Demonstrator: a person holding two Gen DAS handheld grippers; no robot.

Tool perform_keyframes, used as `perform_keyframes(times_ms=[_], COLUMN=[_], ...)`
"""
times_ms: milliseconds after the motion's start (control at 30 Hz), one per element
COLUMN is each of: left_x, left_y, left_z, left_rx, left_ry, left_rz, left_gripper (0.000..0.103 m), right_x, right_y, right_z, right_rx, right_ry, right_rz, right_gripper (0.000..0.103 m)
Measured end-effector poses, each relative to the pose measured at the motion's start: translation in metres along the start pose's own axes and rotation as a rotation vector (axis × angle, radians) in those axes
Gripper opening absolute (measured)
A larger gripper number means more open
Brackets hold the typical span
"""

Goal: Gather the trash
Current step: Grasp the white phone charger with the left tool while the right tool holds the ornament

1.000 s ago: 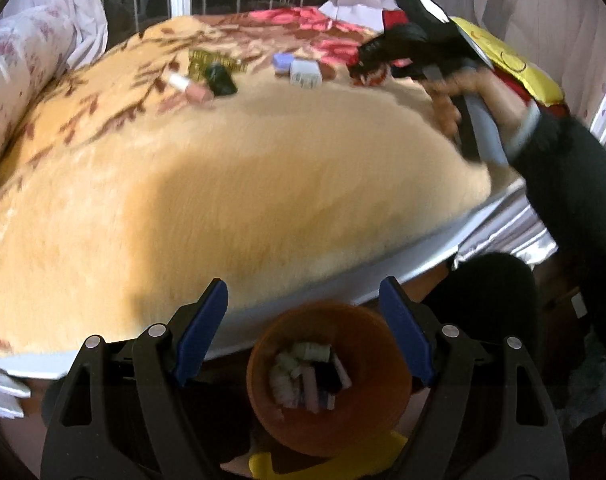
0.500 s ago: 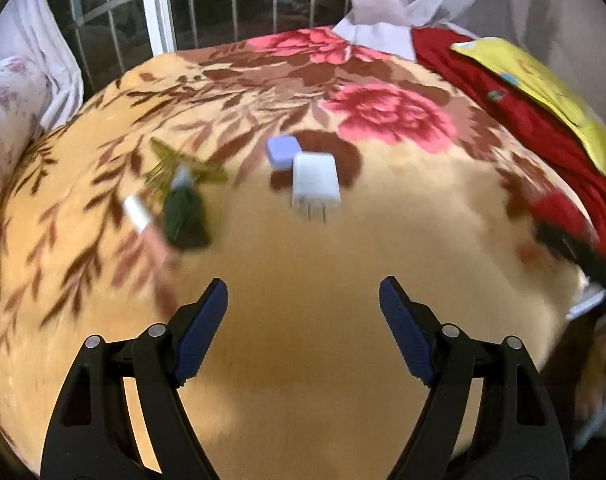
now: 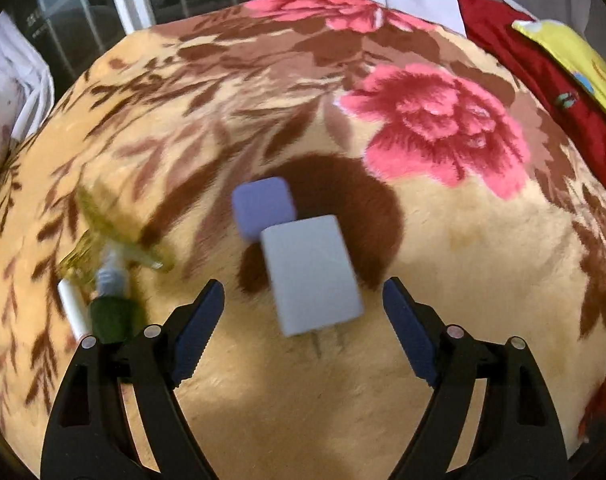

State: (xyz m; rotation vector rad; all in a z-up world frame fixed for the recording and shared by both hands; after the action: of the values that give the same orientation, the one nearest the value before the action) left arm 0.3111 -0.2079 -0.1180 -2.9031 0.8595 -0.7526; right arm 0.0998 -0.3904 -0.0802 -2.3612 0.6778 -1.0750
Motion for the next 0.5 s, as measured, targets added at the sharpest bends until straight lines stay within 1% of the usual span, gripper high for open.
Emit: perform_keyframes(times_ms=[100, 133, 200, 233, 300, 333, 433, 500], left_x=[0.005, 0.007, 0.010, 0.009, 0.008, 0.008, 0.003, -0.002], left_y=[-0.005, -0.008, -0.010, -0.010, -0.007, -0.004, 0.001, 0.001], left_z=[0.017, 0.019, 0.020, 0.020, 0.015, 0.011, -0.001, -0.011], left_rx=[-0.026, -0.033, -0.024, -0.005, 0.008, 0.007, 0.046, 0.054], left_ry=[-0.038, -0.030, -0.018, -0.012, 0.009, 0.025, 0.050, 0.074], left_rz=[-0.053, -0.081, -0.092, -0.090, -0.076, -0.060, -0.046, -0.053], left_gripper=[0.080, 0.080, 0.077, 0.071, 0.054, 0.043, 0.042, 0.042], right_x=[-0.001, -0.001, -0.001, -0.001, 0.000, 0.000, -0.003, -0.005], right_y=[-0.001, -0.002, -0.002, -0.002, -0.002, -0.003, -0.010, -0.015], right_z=[0.001, 0.001, 0.001, 0.002, 0.002, 0.001, -0.001, -0.003], right_rx=[0.009, 0.011, 0.011, 0.012, 0.008, 0.008, 0.011, 0.016], right_ry=[-0.002, -0.005, -0.003, -0.003, 0.000, 0.003, 0.006, 0.002], right_rz=[0.003, 0.004, 0.007, 0.009, 0.006, 0.007, -0.006, -0.018], right_gripper=[0.031, 0.031, 0.031, 0.031, 0.031, 0.031, 0.031, 0.031])
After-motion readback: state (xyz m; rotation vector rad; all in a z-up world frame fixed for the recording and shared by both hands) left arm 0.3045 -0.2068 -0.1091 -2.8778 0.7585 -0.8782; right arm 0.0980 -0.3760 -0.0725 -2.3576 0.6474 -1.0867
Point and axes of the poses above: each gripper's, at about its wrist camera, not at the fingertips, and z roughly the way its jaws point, y to its right, x to its top, the point moved 6 cm from there along z, roughly the way its jaws point, and after that the axes turned 15 degrees about z, right-handed, at the moved point
